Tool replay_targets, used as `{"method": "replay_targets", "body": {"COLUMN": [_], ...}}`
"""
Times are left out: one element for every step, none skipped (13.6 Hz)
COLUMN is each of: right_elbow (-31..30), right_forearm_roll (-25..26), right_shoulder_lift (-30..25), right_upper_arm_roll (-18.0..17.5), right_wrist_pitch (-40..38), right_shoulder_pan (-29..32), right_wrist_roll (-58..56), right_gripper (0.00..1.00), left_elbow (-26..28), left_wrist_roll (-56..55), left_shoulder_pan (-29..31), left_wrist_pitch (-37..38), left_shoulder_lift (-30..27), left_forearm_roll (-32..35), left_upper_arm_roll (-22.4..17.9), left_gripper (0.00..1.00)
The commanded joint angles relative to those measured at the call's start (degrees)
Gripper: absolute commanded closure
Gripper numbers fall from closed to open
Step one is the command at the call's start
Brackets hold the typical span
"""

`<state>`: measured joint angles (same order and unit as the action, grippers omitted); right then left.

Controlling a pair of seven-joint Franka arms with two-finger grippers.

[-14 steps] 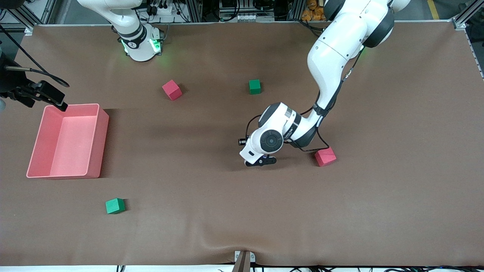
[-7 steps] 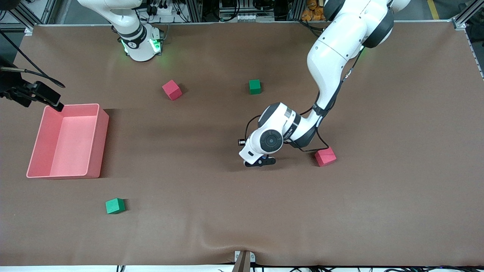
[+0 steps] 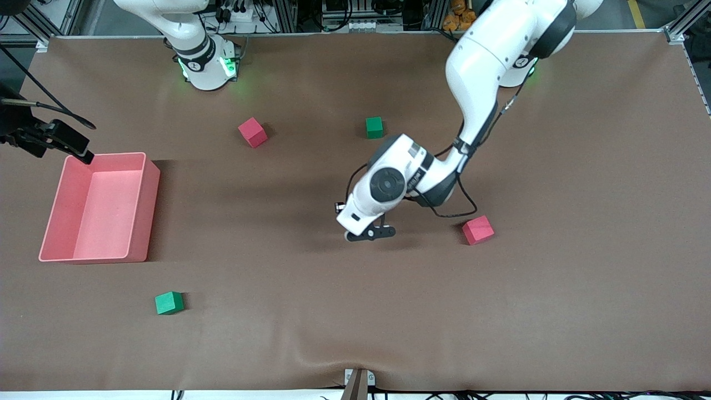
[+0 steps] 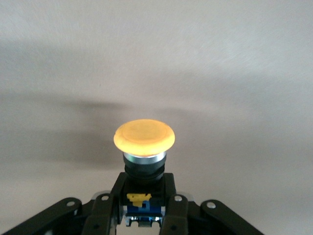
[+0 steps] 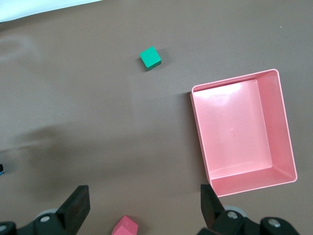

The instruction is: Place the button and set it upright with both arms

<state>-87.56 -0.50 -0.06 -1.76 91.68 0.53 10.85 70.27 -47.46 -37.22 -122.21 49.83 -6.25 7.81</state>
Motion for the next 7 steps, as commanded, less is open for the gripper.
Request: {"method": "replay_targets", "body": {"right_elbow": [1.52,1.52,1.52,1.52,1.52,1.52,1.52], "right_forearm_roll": [-0.2,-0.2,-0.29,-0.29,-0.29,-0.29,-0.29], "right_shoulder_lift": [0.67,0.67,0.67,0.67,0.67,0.67,0.67], "right_upper_arm_roll": [-0.96,-1.05,-0.97,-0.96,-0.96,-0.96,-1.05], "right_wrist_pitch": [-0.97,-0.88,-0.88,-0.97,-0.97,-0.97,-0.97], "right_shoulder_pan": [1.31,1.4,1.4,1.31,1.4,1.4,1.4], "right_wrist_roll": [-0.57,-0.57,-0.57,-0.57,-0.57,-0.57,-0.57], "right_gripper": [0.0,0.0,0.0,0.0,0.0,0.0,0.0], "left_elbow": [0.92,0.92,0.92,1.19,1.19,1.28,1.36], "left_wrist_roll": [-11.89,-17.78,-22.19,-26.23,-31.84,-37.73,-43.53], "left_shoulder_pan": [-8.0,-10.91,-13.64,-16.54,-18.65,-20.07,-20.78], "left_wrist_pitch": [-3.28,-3.82,-5.13,-7.05,-7.68,-9.17,-11.36], "left_shoulder_lift": [-2.19,-2.11,-1.67,-1.67,-1.06,-0.18,0.79], "left_forearm_roll": [9.62,14.12,17.64,21.77,25.46,30.11,35.29], "left_upper_arm_roll": [-6.12,-8.66,-10.17,-12.1,-13.86,-14.83,-14.84], "left_gripper": [1.0,1.0,1.0,1.0,1.0,1.0,1.0]}}
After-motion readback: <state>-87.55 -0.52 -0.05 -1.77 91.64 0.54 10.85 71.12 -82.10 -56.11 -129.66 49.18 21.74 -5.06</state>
